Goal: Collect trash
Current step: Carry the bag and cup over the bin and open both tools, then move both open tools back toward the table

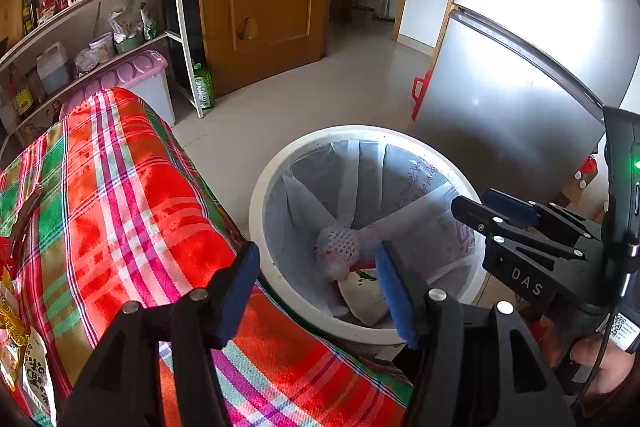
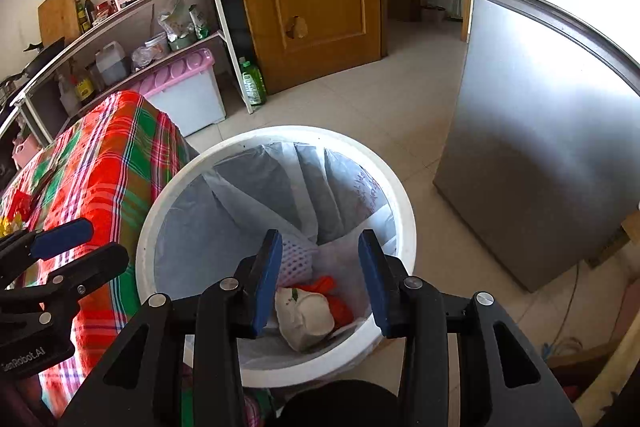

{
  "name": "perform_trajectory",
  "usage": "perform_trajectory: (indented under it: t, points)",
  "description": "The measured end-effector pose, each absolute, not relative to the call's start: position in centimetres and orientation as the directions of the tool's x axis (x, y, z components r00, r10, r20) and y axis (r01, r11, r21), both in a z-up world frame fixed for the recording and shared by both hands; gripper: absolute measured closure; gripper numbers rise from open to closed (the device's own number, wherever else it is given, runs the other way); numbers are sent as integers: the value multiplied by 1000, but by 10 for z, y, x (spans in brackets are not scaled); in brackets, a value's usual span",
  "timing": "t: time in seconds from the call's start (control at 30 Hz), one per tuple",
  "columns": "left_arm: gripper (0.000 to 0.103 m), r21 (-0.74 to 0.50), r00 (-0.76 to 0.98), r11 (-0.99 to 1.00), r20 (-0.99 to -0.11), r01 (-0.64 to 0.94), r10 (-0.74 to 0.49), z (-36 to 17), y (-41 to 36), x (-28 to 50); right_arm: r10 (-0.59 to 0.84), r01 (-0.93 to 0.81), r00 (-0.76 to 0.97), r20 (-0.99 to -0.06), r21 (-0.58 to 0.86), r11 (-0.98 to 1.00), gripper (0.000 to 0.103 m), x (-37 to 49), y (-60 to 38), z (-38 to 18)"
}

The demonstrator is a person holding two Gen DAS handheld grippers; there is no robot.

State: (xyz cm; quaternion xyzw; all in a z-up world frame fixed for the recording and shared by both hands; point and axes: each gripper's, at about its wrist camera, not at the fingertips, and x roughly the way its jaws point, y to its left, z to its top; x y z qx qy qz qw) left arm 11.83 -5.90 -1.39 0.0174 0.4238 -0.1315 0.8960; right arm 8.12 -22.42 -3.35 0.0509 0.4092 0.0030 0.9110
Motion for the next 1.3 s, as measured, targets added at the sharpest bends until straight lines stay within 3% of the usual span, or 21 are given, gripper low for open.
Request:
perform_trajectory:
  t: [0.47, 0.63, 0.83, 1.3]
  points:
    - [36, -78, 689, 984, -705, 158, -167, 16, -11, 82, 86, -44, 731, -677, 79, 996, 62, 51, -186, -2]
    - [33, -79, 716, 990, -684, 119, -140, 23, 13, 65, 129, -95, 738, -663, 87, 992, 51, 42, -165, 5]
    - [30, -85, 737, 995, -671, 43, -89, 28, 52, 43, 186, -158, 736, -651, 102, 982, 50, 38, -134, 10]
    - [26, -75, 712, 964, -689, -255, 135, 12, 177, -12, 412, -410, 630, -658, 168, 896, 49, 35, -27, 6]
